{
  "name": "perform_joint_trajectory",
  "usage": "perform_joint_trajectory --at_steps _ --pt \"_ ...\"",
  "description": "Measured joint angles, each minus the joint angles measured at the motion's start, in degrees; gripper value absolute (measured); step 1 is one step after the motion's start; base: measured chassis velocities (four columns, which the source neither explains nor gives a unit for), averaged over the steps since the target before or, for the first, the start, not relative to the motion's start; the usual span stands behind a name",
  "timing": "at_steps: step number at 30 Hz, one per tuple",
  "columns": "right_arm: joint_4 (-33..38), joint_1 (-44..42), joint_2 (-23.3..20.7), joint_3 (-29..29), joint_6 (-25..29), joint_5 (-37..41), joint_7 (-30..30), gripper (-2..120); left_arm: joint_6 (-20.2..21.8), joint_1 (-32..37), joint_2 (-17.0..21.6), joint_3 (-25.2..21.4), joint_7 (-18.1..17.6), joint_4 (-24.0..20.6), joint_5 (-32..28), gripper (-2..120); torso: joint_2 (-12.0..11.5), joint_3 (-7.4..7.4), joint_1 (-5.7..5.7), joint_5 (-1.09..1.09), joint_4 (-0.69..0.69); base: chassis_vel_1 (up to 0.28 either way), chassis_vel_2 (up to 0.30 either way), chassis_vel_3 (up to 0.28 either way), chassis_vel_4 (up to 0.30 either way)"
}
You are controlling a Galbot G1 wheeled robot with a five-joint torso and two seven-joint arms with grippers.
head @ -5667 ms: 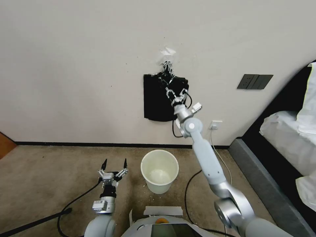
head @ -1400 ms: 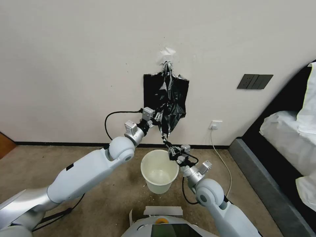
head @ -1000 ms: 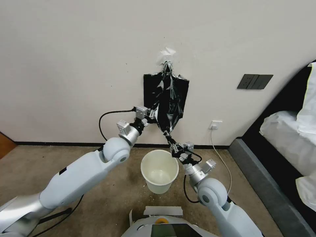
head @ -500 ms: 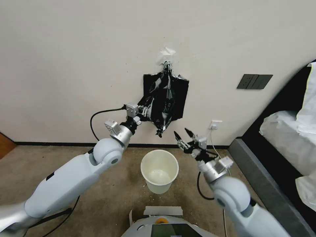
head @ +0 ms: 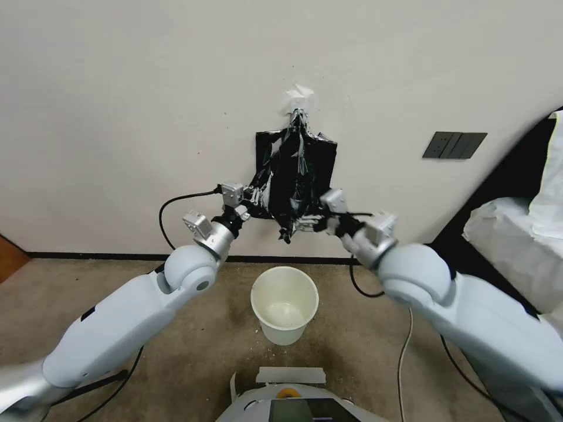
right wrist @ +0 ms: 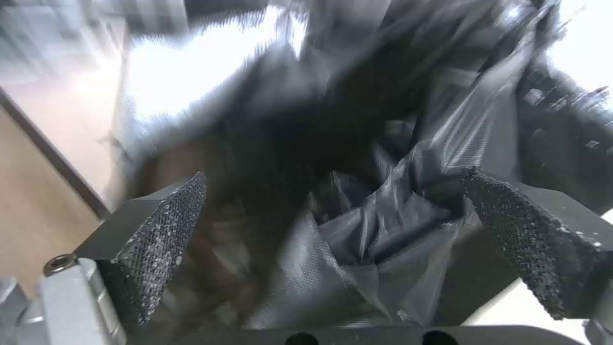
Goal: Place a trash bag onto the trash bin.
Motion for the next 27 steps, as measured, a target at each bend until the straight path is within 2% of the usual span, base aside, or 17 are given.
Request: perform_joint_trajectory --at_steps 1,5,13,14,19,21,22,25,26,27 --pt "-0.72 2.52 0.2 -3.01 -0.98 0.11 0.69 99 0.02 -0.32 -0.3 0.21 0.02 0.0 0.01 0 0.0 0.0 0.0 -0.01 -0.01 0.0 0.0 0.0 0.0" --pt "-2.94 7.68 0.41 -8.54 -1.39 -0.05 2.1 99 0.08 -0.94 -0.86 0.49 0.06 0.12 0.01 0 0.0 0.0 0.0 0.0 -0.02 0.0 0.0 0.0 0.0" --pt "-5.52 14.51 0.61 -15.51 -1.32 -0.86 3.23 90 0.08 -0.59 -1.09 0.35 0.21 -0.18 0.07 0 0.0 0.0 0.0 0.0 -0.01 0.0 0.0 0.0 0.0" --pt "-5.97 15.48 0.6 -16.82 -1.28 -0.88 3.64 84 0.08 -0.47 -1.09 0.29 0.23 -0.25 0.09 0 0.0 0.0 0.0 0.0 -0.01 0.0 0.0 0.0 0.0" --pt "-6.32 16.58 0.38 -18.53 -1.23 -0.85 4.06 75 0.08 -0.45 -1.11 0.28 0.24 -0.34 0.12 0 0.0 0.0 0.0 0.01 -0.01 0.0 0.0 0.0 0.0" --pt "-6.23 18.53 -0.78 -21.04 -1.15 0.37 4.07 59 0.08 -0.56 -1.31 0.28 0.25 -0.54 0.15 0 0.0 0.0 0.0 0.01 -0.01 0.0 0.0 0.0 0.0" --pt "-6.23 18.53 -0.78 -21.04 -1.15 0.37 4.07 59 0.08 -0.56 -1.31 0.28 0.25 -0.54 0.15 0 0.0 0.0 0.0 0.01 -0.01 0.0 0.0 0.0 0.0" --pt "-5.78 21.93 -2.57 -24.85 -1.07 1.44 4.03 41 0.1 -0.2 -1.41 0.13 0.24 -0.92 0.31 0 0.0 0.0 0.0 0.01 -0.02 0.0 0.0 0.0 0.0" --pt "-5.78 21.93 -2.57 -24.85 -1.07 1.44 4.03 41 0.1 -0.2 -1.41 0.13 0.24 -0.92 0.31 0 0.0 0.0 0.0 0.01 -0.02 0.0 0.0 0.0 0.0" --pt "-5.67 22.84 -2.85 -25.71 -1.03 1.68 4.08 35 0.12 0.06 -1.39 -0.02 0.24 -1.11 0.35 0 0.0 -0.01 0.0 0.0 -0.01 0.0 0.0 0.0 0.0"
